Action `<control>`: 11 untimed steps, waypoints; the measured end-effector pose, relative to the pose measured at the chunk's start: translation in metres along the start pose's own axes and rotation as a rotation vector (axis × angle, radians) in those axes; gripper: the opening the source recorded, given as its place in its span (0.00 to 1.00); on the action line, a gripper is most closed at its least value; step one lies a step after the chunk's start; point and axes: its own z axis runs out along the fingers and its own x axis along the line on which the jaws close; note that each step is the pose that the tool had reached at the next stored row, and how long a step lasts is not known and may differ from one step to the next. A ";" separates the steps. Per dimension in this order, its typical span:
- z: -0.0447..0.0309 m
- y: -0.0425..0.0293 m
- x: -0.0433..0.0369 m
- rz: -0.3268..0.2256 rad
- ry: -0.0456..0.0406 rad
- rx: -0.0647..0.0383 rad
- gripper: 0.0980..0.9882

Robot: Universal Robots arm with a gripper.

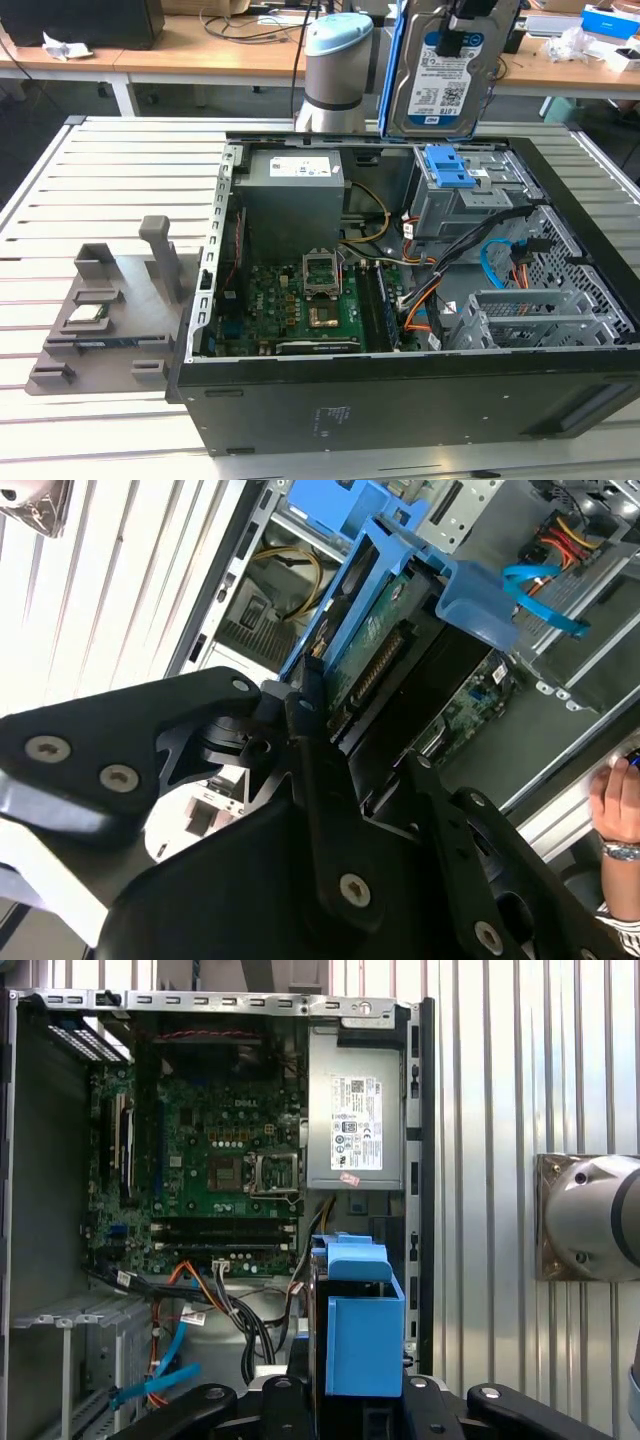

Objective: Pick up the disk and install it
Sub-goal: 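Pick up the disk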

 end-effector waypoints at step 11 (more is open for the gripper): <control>-0.0014 -0.0355 -0.0001 0.000 -0.0001 0.000 0.29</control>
